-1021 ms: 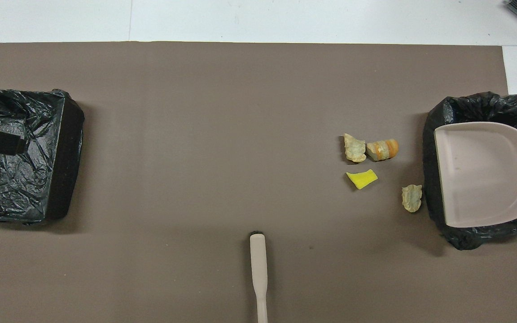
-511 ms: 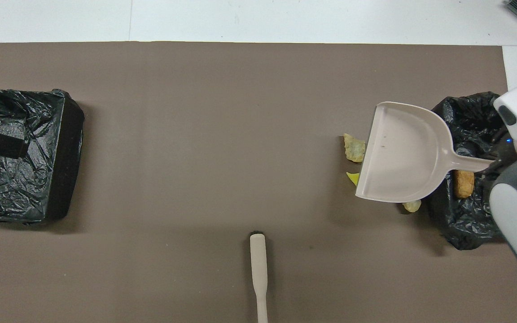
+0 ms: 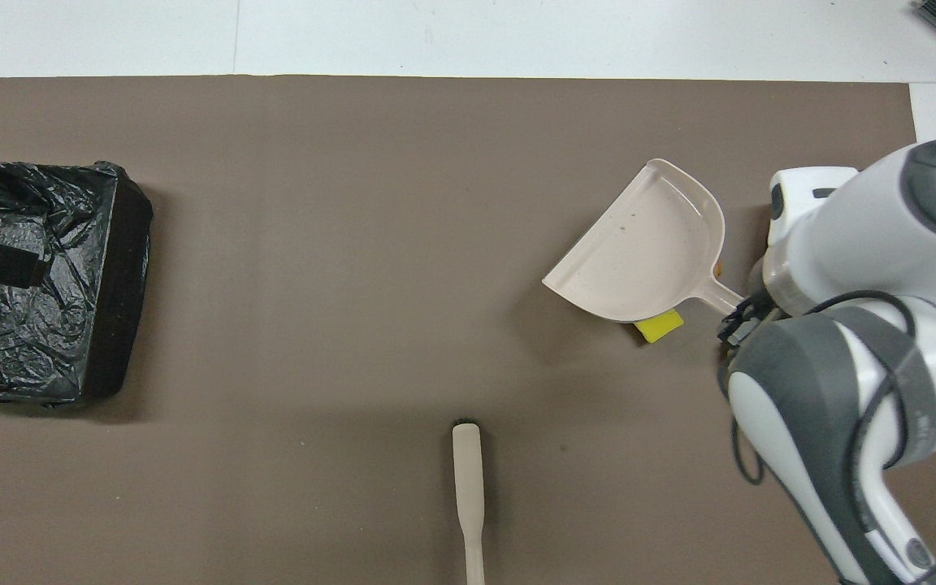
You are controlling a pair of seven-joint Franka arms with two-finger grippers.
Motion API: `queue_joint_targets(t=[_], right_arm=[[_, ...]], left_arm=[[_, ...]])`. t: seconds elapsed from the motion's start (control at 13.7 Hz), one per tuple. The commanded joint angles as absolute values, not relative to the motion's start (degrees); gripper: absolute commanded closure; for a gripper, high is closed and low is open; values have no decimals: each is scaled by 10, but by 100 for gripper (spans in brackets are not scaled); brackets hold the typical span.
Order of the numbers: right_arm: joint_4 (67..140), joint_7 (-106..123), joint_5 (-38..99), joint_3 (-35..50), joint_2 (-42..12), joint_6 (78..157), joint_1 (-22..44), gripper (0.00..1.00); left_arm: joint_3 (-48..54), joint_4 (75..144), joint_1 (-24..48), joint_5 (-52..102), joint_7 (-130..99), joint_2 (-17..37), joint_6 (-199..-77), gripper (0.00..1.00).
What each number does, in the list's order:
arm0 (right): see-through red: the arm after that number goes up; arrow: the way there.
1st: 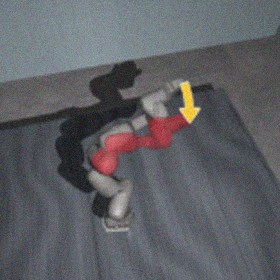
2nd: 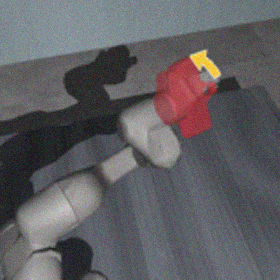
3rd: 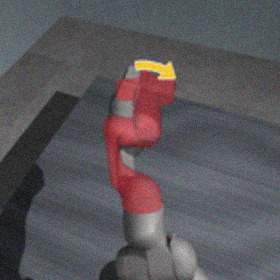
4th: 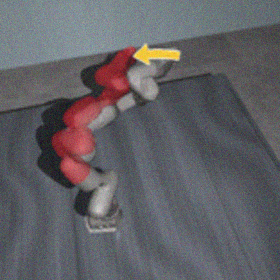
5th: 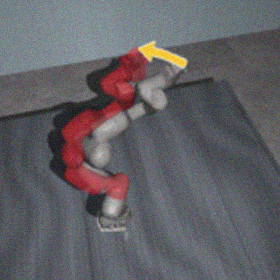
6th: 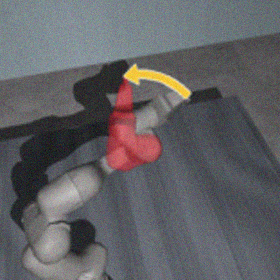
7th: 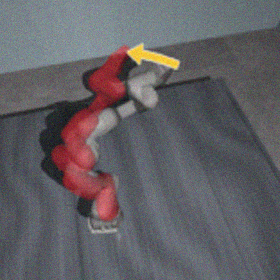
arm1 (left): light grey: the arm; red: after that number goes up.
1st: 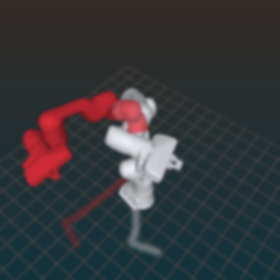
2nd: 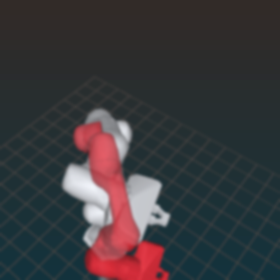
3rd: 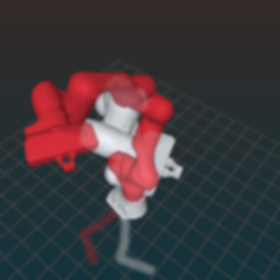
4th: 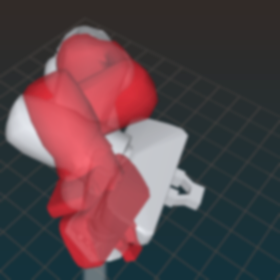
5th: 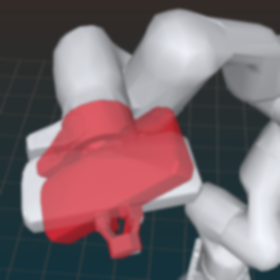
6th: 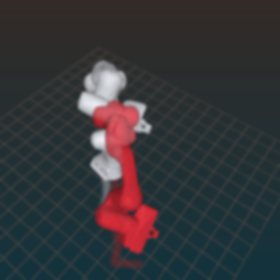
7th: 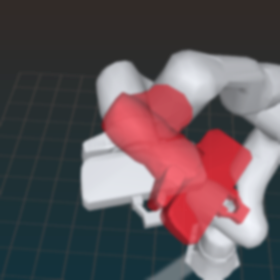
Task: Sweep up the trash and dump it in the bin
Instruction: 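Carry the empty dustpan back to the table center with the right gripper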
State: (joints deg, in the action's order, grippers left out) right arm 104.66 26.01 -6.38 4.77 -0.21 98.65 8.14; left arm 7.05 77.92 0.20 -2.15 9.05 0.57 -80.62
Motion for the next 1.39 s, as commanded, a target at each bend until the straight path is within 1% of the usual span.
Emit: queue_joint_targets(t=[0.0,0.29,0.51,0.58,0.73,0.88,0.95,1.17,1.24,1.31], right_arm=[[1049,129,-40,46,-25,1020,118,100],[1042,-65,-38,46,-61,1072,177,100],[1030,-175,16,46,-87,1102,203,100],[1022,-188,17,46,-104,1106,213,100],[1020,-233,21,46,-120,1136,236,100],[997,-266,23,47,-147,1146,239,100],[987,-285,43,47,-163,1151,250,100],[976,-334,76,47,-220,1218,279,100],[977,-344,81,47,-229,1257,290,100],[980,-343,79,47,-232,1266,282,41]], left_arm=[[76,790,-6,-32,95,-4,-803,0],[76,790,-7,-32,95,-4,-802,0],[76,790,-5,-31,94,-4,-802,0],[76,790,-5,-28,93,-4,-803,0],[76,791,-4,-28,93,-5,-798,0],[76,791,-4,-27,91,-5,-806,0],[76,791,-1,-27,91,-4,-809,0],[77,802,4,-26,75,-3,-858,0],[78,802,4,-26,75,3,-866,0],[81,804,4,-26,75,4,-867,0]])
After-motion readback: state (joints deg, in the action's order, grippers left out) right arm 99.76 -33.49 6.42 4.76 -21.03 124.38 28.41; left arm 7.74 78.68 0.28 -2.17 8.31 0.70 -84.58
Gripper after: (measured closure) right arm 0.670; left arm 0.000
